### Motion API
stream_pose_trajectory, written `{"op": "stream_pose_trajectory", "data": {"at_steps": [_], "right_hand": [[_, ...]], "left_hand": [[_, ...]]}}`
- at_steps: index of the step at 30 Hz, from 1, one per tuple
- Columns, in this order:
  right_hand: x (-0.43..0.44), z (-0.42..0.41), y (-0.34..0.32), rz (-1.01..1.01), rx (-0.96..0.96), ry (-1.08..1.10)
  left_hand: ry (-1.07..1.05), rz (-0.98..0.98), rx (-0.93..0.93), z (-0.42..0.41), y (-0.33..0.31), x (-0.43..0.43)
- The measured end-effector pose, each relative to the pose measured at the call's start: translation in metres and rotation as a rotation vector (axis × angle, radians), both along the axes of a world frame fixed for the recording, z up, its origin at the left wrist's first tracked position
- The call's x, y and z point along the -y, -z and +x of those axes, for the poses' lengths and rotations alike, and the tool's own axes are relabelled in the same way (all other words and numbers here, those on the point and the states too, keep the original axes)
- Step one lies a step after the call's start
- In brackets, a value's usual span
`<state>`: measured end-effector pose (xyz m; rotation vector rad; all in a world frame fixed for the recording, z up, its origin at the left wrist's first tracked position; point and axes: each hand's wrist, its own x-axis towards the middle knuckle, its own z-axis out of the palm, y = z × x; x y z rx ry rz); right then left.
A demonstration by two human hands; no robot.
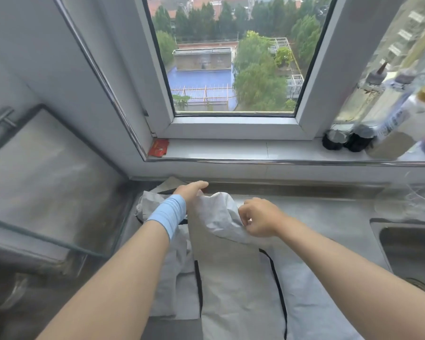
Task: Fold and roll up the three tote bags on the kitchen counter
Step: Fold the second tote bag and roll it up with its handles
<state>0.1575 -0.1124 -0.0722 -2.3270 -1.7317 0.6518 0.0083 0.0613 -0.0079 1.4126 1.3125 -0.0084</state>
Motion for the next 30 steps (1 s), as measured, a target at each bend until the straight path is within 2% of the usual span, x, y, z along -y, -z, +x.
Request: {"op": "stream_pose_trajectory", "data": {"at_steps": [2,3,7,9,10,12,15,18,20,23,27,30], "right_hand": [[-0.006,-0.002,-0.020,-0.104,-0.185,0.102],[-0.009,-0.002,-0.029,-0.087,-0.306,0.198],[-0.027,-0.012,-0.066,0.152,-0.658,0.561],[-0.033,-0.019,-0.081,0.095,-0.866,0.604],[-0.034,-0.024,-0.088,0.033,-0.886,0.568],[-0.035,-0.032,-0.099,-0.075,-0.795,0.496],[-0.039,-0.042,-0.106,-0.154,-0.620,0.446],[-0.039,-0.048,-0.113,-0.163,-0.572,0.388],[-0.036,-0.051,-0.122,-0.156,-0.565,0.355],[-0.033,-0.057,-0.137,-0.165,-0.561,0.338],[-0.041,-0.062,-0.147,-0.114,-0.431,0.397],[-0.044,-0.066,-0.153,-0.041,-0.445,0.494]], "left_hand": [[0.092,0.023,0.107,-0.009,-0.009,0.001],[0.172,0.038,0.176,-0.014,-0.015,0.004],[0.290,-0.034,0.442,-0.038,-0.042,0.013],[0.342,-0.069,0.478,-0.050,-0.052,0.012],[0.371,-0.073,0.469,-0.056,-0.057,0.012],[0.414,-0.090,0.466,-0.064,-0.075,0.017],[0.450,-0.258,0.500,-0.072,-0.101,0.023],[0.267,-0.198,0.478,-0.074,-0.122,0.013],[0.119,-0.138,0.396,-0.078,-0.136,0.003],[0.036,-0.128,0.288,-0.091,-0.152,-0.006],[0.268,0.084,0.445,-0.097,-0.168,-0.004],[0.256,0.053,0.657,-0.098,-0.187,0.001]]}}
